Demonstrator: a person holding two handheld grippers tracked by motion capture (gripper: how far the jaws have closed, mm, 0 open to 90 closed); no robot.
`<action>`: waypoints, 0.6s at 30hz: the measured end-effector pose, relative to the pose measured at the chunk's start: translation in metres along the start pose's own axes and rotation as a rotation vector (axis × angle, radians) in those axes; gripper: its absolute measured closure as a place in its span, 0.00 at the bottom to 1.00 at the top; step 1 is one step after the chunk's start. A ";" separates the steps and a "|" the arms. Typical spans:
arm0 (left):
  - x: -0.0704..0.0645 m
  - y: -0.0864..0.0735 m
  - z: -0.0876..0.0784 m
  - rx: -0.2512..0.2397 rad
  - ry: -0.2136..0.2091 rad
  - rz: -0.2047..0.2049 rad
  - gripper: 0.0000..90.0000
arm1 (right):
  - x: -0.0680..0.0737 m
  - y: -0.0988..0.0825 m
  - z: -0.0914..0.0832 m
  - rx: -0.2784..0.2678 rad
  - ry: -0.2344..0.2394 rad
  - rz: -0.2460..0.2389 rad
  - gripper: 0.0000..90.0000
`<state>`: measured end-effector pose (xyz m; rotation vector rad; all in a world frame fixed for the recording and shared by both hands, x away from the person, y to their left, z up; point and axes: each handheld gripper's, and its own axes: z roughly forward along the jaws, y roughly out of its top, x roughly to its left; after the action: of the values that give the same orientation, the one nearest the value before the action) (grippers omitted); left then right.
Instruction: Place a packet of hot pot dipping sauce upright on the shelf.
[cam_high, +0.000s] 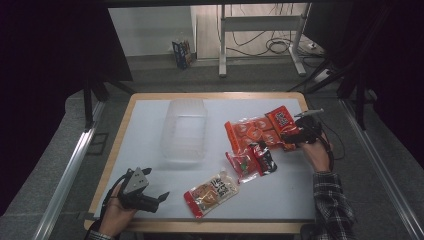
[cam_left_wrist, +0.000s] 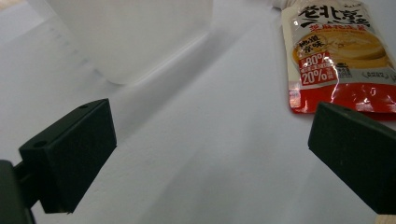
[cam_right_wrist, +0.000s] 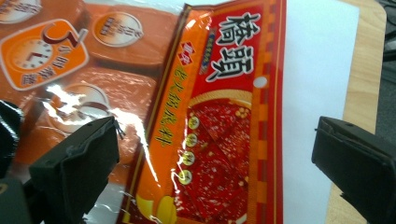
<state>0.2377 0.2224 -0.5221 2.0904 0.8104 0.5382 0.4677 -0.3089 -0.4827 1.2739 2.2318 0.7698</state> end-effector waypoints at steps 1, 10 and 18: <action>0.000 0.000 0.000 0.000 0.000 0.000 0.01 | 0.000 0.000 0.000 0.000 0.000 0.000 0.01; -0.001 0.000 0.001 0.008 -0.001 0.009 0.01 | -0.007 -0.011 0.013 0.009 0.073 0.073 0.01; -0.001 0.000 0.002 0.016 -0.002 0.016 0.01 | -0.003 -0.010 0.020 0.006 0.177 0.105 0.08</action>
<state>0.2380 0.2203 -0.5232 2.1137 0.7999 0.5400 0.4755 -0.3103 -0.5037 1.3839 2.3201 0.9489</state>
